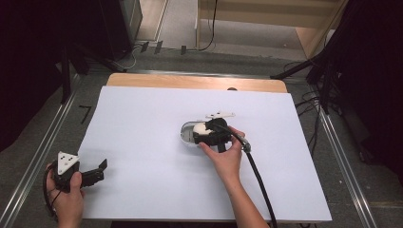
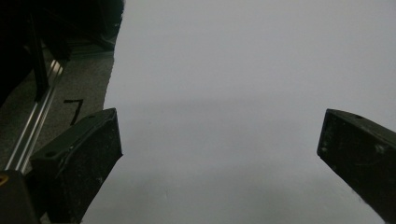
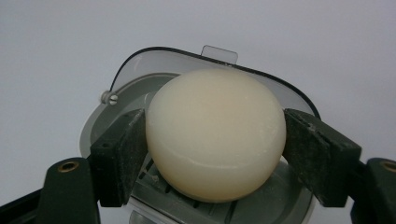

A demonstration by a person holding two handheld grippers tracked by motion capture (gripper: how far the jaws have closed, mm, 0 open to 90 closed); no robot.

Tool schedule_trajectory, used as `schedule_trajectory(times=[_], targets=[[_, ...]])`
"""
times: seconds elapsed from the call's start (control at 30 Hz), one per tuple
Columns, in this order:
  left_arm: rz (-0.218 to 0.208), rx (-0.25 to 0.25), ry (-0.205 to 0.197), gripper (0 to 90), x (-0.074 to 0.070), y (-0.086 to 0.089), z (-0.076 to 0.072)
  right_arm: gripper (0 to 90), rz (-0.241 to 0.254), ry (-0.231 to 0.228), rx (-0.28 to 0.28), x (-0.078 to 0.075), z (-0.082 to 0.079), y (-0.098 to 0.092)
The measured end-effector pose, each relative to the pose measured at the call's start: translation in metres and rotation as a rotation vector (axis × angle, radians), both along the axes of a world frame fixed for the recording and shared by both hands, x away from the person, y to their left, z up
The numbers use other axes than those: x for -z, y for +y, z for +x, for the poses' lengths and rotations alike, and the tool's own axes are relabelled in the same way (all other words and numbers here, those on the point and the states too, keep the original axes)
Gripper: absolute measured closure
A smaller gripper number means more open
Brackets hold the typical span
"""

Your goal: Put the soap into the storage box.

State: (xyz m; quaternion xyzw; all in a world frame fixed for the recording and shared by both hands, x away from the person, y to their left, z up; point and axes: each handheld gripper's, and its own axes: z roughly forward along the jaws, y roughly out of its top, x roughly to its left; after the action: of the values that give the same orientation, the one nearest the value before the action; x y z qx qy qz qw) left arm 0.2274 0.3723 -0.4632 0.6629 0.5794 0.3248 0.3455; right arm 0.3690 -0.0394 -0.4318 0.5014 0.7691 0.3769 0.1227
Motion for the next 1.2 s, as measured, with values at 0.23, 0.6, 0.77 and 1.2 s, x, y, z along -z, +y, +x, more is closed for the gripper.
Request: schedule_trajectory(times=[0.23,0.6,0.77,1.2], targets=[[-0.001,-0.001,0.000,0.3,0.000,0.000,0.000,24.7,0.003,-0.005,-0.004,-0.003,0.000,-0.003],[0.000,-0.001,0.000,0.3,0.000,0.000,0.000,24.1,0.031,-0.034,0.000,-0.012,-0.003,-0.010],[0.004,0.000,0.001,0.3,0.000,0.000,0.000,23.4,0.045,-0.049,-0.001,-0.018,-0.005,-0.015],[0.004,-0.001,-0.001,0.3,0.000,0.000,0.000,23.4,0.058,-0.089,0.002,-0.026,-0.013,-0.034]])
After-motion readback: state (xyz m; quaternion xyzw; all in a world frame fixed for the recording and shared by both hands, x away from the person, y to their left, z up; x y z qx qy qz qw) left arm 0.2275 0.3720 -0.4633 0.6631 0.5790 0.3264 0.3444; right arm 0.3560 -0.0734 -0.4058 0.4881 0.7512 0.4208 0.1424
